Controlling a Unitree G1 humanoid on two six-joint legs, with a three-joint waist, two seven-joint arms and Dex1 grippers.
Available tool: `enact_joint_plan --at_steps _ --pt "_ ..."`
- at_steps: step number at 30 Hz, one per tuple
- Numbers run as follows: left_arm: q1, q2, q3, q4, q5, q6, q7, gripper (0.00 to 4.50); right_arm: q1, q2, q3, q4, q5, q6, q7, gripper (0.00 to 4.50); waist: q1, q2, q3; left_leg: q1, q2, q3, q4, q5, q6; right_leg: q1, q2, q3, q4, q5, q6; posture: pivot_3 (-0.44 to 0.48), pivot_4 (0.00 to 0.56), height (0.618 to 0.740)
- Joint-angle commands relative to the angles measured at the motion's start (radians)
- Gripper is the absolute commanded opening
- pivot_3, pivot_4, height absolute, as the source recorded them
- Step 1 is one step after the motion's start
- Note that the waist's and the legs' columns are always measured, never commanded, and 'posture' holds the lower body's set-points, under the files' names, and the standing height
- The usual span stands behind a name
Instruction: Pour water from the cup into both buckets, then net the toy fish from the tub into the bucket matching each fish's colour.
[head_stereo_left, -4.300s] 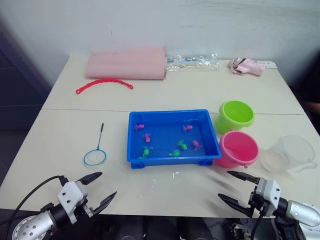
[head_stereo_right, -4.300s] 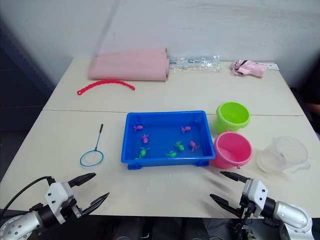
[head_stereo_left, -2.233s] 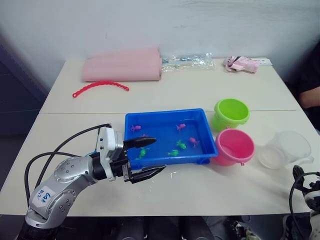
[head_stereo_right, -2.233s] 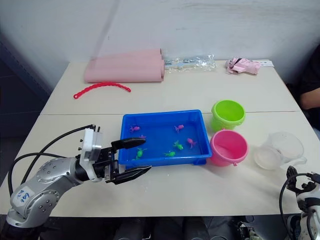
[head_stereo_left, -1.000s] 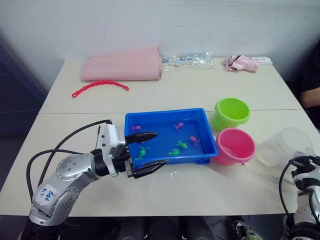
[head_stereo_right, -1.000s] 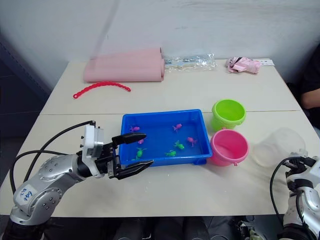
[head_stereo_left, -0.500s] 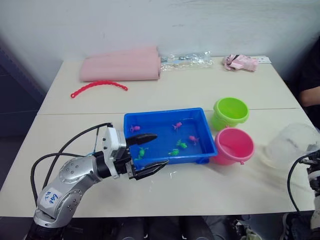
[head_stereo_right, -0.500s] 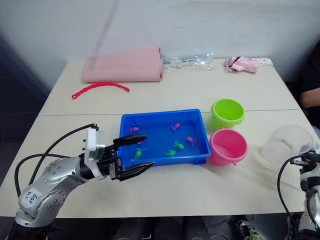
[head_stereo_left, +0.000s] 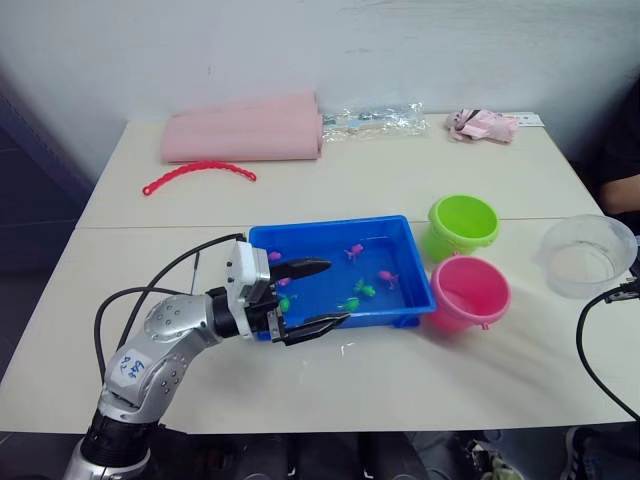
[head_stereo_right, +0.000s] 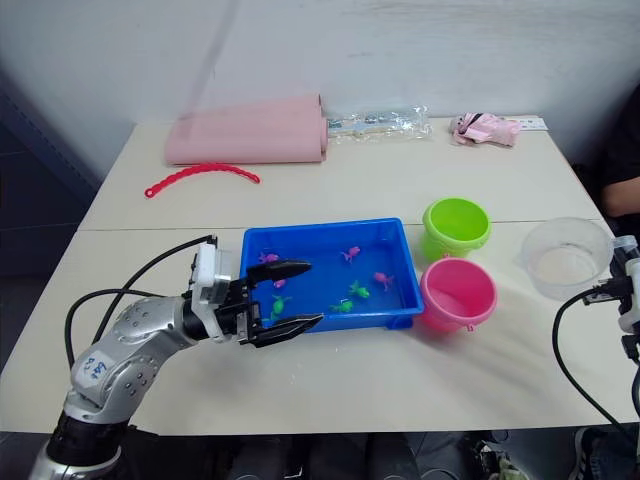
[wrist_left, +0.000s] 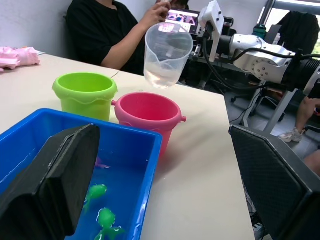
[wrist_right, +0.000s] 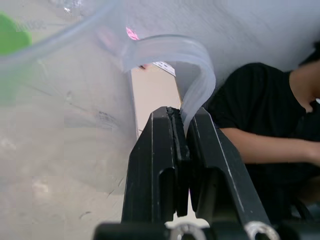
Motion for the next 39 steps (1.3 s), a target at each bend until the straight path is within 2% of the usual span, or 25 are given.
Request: enact_joint_plan --at_steps 1,8,20,39 --pt "-0.019 -0.001 -0.021 0.01 0.021 -0.022 -0.032 4.5 0.008 -0.027 -0.005 -0.068 -0.074 -0.042 -0.035 0.06 0.0 0.0 0.0 0.0 0.0 0.0 0.0 0.0 0.0 0.0 0.0 0.0 0.0 0.0 0.0 0.0 0.15 0.74" --pt "-0.054 -0.013 -0.042 0.044 0.035 -0.02 -0.058 4.5 -0.015 -0.027 0.007 -0.077 -0.183 -0.088 -0.108 0.06 0.0 0.0 0.0 0.0 0.0 0.001 0.001 0.0 0.0 0.0 0.0 0.0 0.0 0.0 0.0 0.0 0.15 0.74" --pt "-0.084 -0.035 -0.068 0.098 0.08 -0.057 -0.114 4.5 -0.049 -0.048 0.069 -0.051 -0.282 -0.223 -0.121 0.06 -0.001 0.0 0.0 0.0 0.0 0.002 0.002 0.001 0.0 -0.001 0.0 -0.001 0.002 0.0 0.0 0.0 0.15 0.74" --pt "-0.085 -0.073 -0.071 0.129 0.116 -0.086 -0.116 4.5 -0.046 -0.099 0.106 -0.051 -0.57 -0.362 -0.278 0.06 -0.001 -0.001 0.0 0.0 0.0 0.002 0.004 0.001 0.0 -0.001 0.0 -0.001 0.003 0.0 0.0 0.0 0.15 0.74"
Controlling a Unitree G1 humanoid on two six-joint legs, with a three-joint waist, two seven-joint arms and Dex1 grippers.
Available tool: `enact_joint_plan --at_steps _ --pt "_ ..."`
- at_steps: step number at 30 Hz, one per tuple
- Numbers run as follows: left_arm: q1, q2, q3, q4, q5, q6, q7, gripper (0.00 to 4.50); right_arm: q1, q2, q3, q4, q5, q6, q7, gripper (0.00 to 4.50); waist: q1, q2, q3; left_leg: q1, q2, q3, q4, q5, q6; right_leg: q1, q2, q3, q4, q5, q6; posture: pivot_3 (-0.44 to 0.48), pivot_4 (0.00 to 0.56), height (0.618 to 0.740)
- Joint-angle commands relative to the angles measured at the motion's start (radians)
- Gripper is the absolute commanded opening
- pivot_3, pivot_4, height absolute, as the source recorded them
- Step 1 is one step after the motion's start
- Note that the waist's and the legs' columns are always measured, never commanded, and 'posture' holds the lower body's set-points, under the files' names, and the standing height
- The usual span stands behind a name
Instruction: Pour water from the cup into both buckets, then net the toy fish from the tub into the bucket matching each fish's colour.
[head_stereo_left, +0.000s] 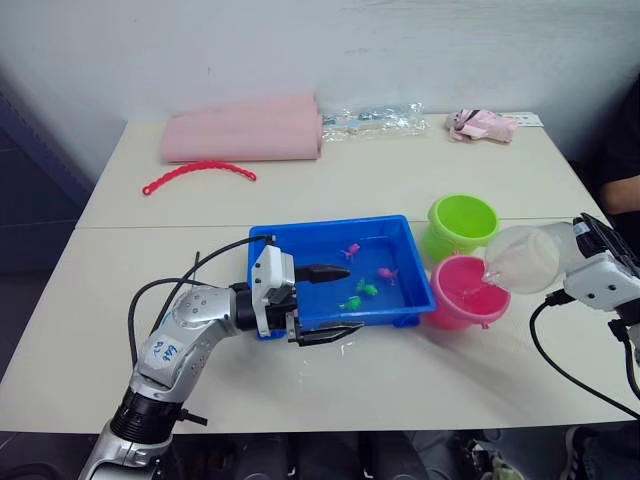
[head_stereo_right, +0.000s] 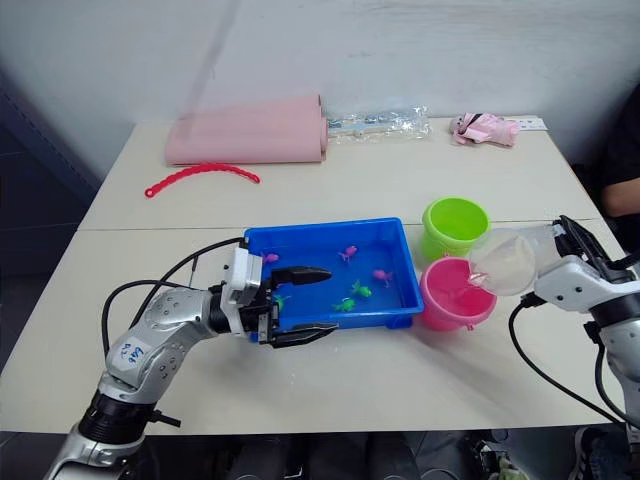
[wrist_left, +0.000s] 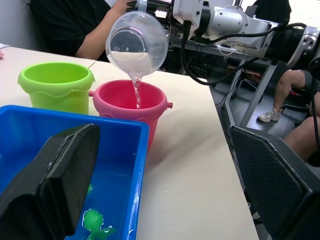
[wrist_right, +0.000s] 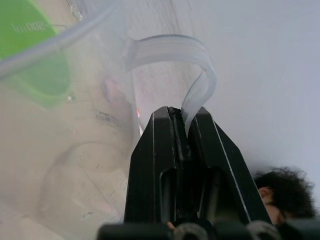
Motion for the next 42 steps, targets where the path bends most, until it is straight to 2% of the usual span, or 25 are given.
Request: enact_joint_plan --at_steps 1,17,25,28,35,39,42 --pt "-0.015 -0.012 0.004 -0.009 0.003 -0.022 0.0 4.5 -0.005 -0.038 -0.009 -0.033 -0.073 -0.035 -0.075 0.06 0.0 0.0 0.0 0.0 0.0 0.0 0.0 0.0 0.0 0.0 0.0 0.0 0.0 0.0 0.0 0.0 0.15 0.74" --pt "-0.023 -0.025 0.005 -0.001 0.014 -0.027 -0.004 4.5 -0.001 -0.059 -0.004 -0.023 -0.176 -0.039 -0.193 0.06 -0.001 0.0 0.0 0.0 0.0 0.0 0.0 0.0 0.0 0.0 0.0 0.0 0.0 0.0 0.0 0.0 0.15 0.74" --pt "-0.021 -0.028 0.007 -0.001 0.02 -0.03 -0.005 4.5 0.001 -0.069 0.014 -0.012 -0.177 -0.034 -0.207 0.06 -0.001 0.0 0.0 0.0 0.0 0.0 0.001 0.0 0.0 0.0 0.0 0.0 0.001 0.0 0.0 0.0 0.15 0.74" --pt "-0.02 -0.026 0.008 -0.001 0.02 -0.031 -0.007 4.5 0.0 -0.067 0.023 -0.002 -0.141 -0.029 -0.192 0.06 -0.001 0.0 0.0 0.0 0.0 0.0 0.001 0.0 0.0 0.0 0.0 0.0 0.001 0.0 0.0 0.0 0.15 0.74" --pt "-0.01 -0.014 0.017 -0.002 0.02 -0.035 -0.01 4.5 -0.025 0.029 -0.006 0.029 0.16 0.07 -0.095 0.06 -0.001 -0.001 0.0 0.0 0.0 0.0 0.002 0.0 0.0 0.001 0.0 0.0 0.001 0.0 0.0 0.0 0.15 0.74" --pt "-0.005 -0.005 0.022 -0.006 0.018 -0.035 -0.009 4.5 -0.051 0.067 -0.009 0.033 0.359 0.162 0.013 0.06 -0.001 -0.001 0.0 0.0 0.001 -0.001 0.003 0.0 0.0 0.001 0.0 0.0 0.001 0.0 0.0 0.0 0.15 0.74" --pt "-0.004 0.006 0.031 -0.005 0.013 -0.034 -0.009 4.5 -0.077 0.059 -0.011 0.034 0.407 0.234 0.046 0.06 -0.002 -0.001 0.0 0.0 0.001 -0.001 0.003 0.0 0.001 0.001 0.0 0.0 0.002 0.0 0.0 0.0 0.15 0.74"
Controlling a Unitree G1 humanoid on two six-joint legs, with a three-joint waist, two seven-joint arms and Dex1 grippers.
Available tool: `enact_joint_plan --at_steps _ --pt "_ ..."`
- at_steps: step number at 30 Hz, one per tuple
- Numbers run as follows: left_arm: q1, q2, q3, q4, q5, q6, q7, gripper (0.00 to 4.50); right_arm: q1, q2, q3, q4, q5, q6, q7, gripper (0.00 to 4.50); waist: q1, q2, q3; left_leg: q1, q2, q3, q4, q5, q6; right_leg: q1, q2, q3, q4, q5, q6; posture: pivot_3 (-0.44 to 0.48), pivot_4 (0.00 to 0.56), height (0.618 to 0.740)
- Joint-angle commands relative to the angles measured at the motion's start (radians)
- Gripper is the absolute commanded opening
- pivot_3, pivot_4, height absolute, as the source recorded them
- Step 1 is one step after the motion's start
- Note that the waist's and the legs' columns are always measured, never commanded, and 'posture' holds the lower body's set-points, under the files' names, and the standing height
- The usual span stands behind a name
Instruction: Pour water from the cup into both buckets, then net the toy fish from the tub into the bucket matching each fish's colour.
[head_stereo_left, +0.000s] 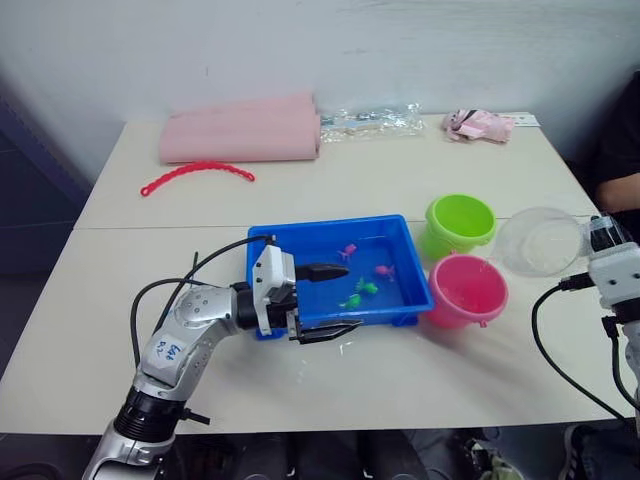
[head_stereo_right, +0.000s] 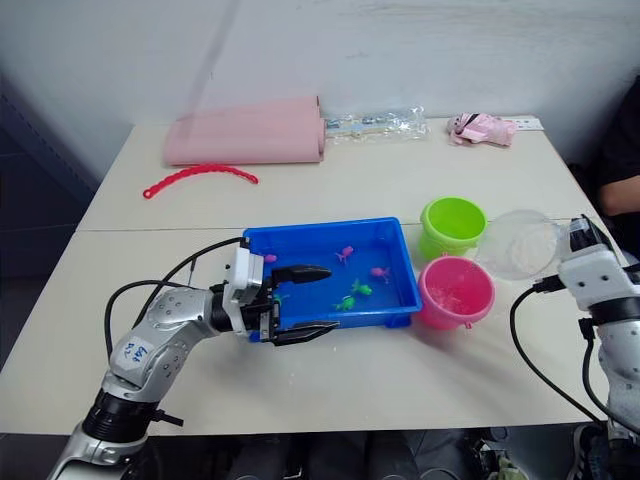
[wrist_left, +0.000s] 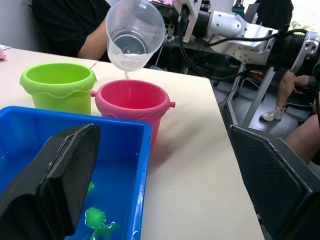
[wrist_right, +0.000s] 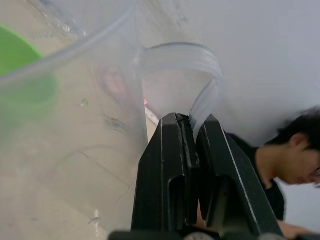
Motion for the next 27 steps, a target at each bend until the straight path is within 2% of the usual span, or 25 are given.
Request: enact_joint_plan --at_steps 1,4,7,19,27 --pt "-0.002 0.011 0.032 -0.016 -0.01 -0.014 -0.004 4.5 -0.045 -0.013 -0.041 -0.017 0.085 0.082 0.033 0.06 0.0 0.0 0.0 0.0 0.0 0.0 0.0 0.0 0.0 0.0 0.0 0.0 0.0 0.0 0.0 0.0 0.15 0.74" --pt "-0.024 -0.027 0.106 -0.014 -0.093 0.041 0.06 4.5 -0.13 -0.047 -0.01 0.038 0.044 0.128 0.025 0.06 -0.003 0.0 0.0 0.0 0.0 0.0 0.001 0.0 0.001 0.0 0.0 0.0 0.001 0.0 0.0 0.0 0.15 0.74" --pt "-0.05 -0.035 0.148 -0.01 -0.124 0.074 0.085 4.5 -0.231 -0.075 0.023 0.125 -0.013 0.136 -0.004 0.06 -0.002 0.0 0.0 -0.002 0.0 -0.001 0.005 -0.001 0.001 0.0 -0.001 0.0 0.002 0.0 0.0 0.0 0.15 0.74" --pt "-0.081 0.015 0.191 -0.006 -0.122 0.089 0.082 4.5 -0.533 -0.124 0.225 0.45 -0.213 0.038 -0.101 0.06 -0.004 0.0 0.0 -0.004 0.0 0.0 0.006 -0.001 0.001 -0.002 0.0 -0.001 0.002 0.0 0.001 0.0 0.15 0.74" --pt "-0.068 0.023 0.187 -0.014 -0.101 0.078 0.096 4.5 -0.628 -0.151 0.355 0.562 -0.353 -0.057 -0.2 0.06 -0.005 0.0 0.0 -0.004 0.0 0.0 0.006 -0.001 0.001 -0.002 0.0 -0.002 0.002 0.0 0.001 0.0 0.15 0.74"
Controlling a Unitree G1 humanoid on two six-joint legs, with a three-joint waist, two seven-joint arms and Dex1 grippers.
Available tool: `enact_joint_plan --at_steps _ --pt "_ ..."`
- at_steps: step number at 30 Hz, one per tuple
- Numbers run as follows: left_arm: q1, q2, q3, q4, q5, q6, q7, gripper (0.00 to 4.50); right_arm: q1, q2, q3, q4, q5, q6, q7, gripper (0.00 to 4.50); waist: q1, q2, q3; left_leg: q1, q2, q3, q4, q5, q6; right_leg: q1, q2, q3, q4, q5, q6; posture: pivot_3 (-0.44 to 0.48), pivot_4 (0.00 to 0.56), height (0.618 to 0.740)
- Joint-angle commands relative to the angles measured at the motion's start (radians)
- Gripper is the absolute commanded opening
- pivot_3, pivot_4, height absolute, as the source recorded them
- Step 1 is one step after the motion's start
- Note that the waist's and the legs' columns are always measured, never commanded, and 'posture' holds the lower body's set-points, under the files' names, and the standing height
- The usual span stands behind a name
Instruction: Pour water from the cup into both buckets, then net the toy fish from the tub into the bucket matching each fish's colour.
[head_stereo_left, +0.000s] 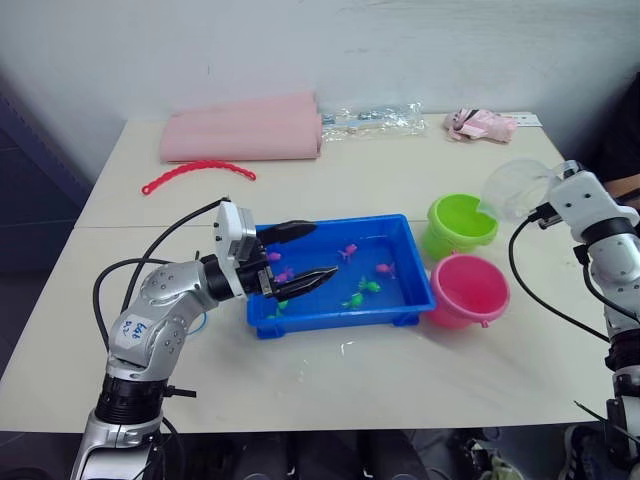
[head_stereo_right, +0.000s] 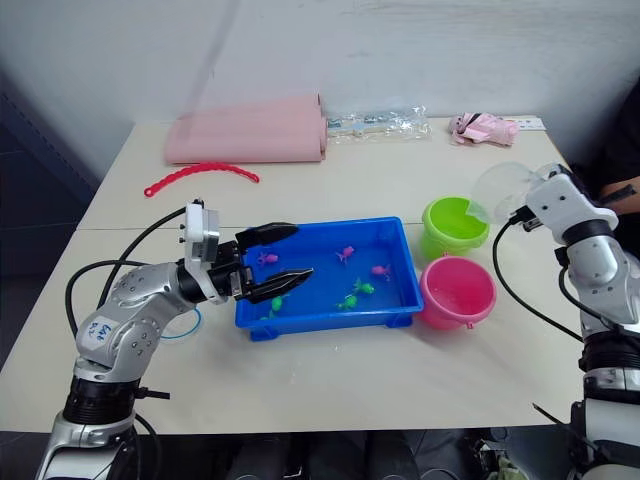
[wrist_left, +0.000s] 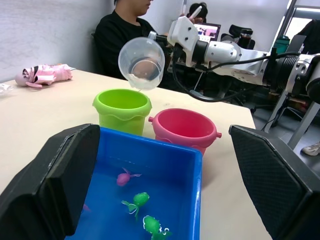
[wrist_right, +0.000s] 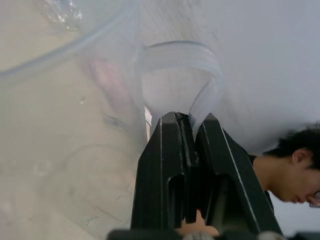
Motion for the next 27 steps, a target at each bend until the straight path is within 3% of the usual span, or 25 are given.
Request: enact_joint_plan --at_steps 1,27 --pt "0.004 0.006 0.009 -0.021 0.011 -0.02 0.009 4.5 -0.05 -0.052 0.028 0.005 -0.068 -0.047 -0.076 0.06 -0.001 0.0 0.0 0.0 0.0 0.0 0.0 0.0 0.0 0.0 0.0 0.0 0.0 0.0 0.0 0.0 0.15 0.74" --pt "0.013 0.002 -0.038 0.004 0.098 -0.08 0.003 4.5 -0.193 -0.128 0.228 0.056 -0.311 -0.118 -0.232 0.06 -0.02 0.0 0.0 0.0 0.0 0.0 0.0 0.0 0.0 -0.001 0.0 0.0 0.0 0.0 0.0 0.0 0.15 0.74"
